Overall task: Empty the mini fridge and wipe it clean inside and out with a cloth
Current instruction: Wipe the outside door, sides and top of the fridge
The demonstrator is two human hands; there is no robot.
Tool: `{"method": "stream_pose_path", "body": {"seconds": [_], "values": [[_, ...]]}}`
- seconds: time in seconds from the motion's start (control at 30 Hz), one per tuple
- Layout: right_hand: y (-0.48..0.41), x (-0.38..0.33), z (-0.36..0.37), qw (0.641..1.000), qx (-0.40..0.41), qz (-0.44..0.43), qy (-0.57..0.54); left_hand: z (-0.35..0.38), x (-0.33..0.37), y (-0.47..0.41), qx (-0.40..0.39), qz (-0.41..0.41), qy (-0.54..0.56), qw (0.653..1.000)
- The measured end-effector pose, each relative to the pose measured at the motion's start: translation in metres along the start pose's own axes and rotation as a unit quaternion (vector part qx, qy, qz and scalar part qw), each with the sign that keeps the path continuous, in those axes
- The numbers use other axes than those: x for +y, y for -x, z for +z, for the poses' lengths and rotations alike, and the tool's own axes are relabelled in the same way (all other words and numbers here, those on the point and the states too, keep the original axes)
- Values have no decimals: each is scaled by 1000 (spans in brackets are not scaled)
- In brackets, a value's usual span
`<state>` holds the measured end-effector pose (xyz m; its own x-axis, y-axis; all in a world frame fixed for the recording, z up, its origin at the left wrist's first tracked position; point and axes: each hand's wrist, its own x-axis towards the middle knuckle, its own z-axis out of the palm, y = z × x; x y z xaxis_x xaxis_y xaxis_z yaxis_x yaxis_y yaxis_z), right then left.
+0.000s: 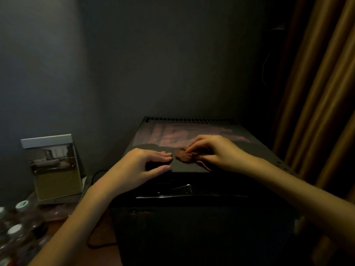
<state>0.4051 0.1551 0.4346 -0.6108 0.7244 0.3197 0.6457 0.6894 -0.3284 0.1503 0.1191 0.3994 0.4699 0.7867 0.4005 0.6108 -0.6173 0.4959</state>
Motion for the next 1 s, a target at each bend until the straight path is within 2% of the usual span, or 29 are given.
{"method": "stream_pose_path", "body": {"seconds": [0.1, 0.17, 0.23, 0.37, 0.43, 0.57, 0.67, 0.73, 0.83, 0.9, 1.0], "values": [[-27, 21, 1, 999, -25, 9, -39, -3, 0, 3, -7, -4, -13, 1000], [-26, 44, -10, 998, -6, 49, -43, -4, -1, 3, -4, -3, -19, 1000], [-7, 65, -24, 994, 20, 98, -52, -4, 0, 4, 1, -4, -22, 1000], [35, 68, -41, 993, 35, 110, -13, -1, -3, 5, 32, 9, -30, 999], [43, 50, -38, 995, 23, 99, 25, -1, -4, 5, 50, 22, -35, 998], [16, -1, -11, 999, -40, 4, -9, 0, -3, 6, 68, 38, -42, 996], [-28, -19, 17, 997, -45, -70, -4, -3, -5, 10, 95, 28, -94, 991], [-50, -21, 26, 996, -51, -73, -29, -4, -7, 14, 121, 6, -133, 984], [-60, -15, 27, 994, -59, -56, -75, -5, -9, 17, 123, -2, -156, 980], [-53, -3, 24, 996, -46, -35, -63, -5, -9, 16, 123, -4, -141, 982], [-33, 32, 6, 998, 9, 66, -8, -5, -8, 16, 126, -13, -130, 983]]}}
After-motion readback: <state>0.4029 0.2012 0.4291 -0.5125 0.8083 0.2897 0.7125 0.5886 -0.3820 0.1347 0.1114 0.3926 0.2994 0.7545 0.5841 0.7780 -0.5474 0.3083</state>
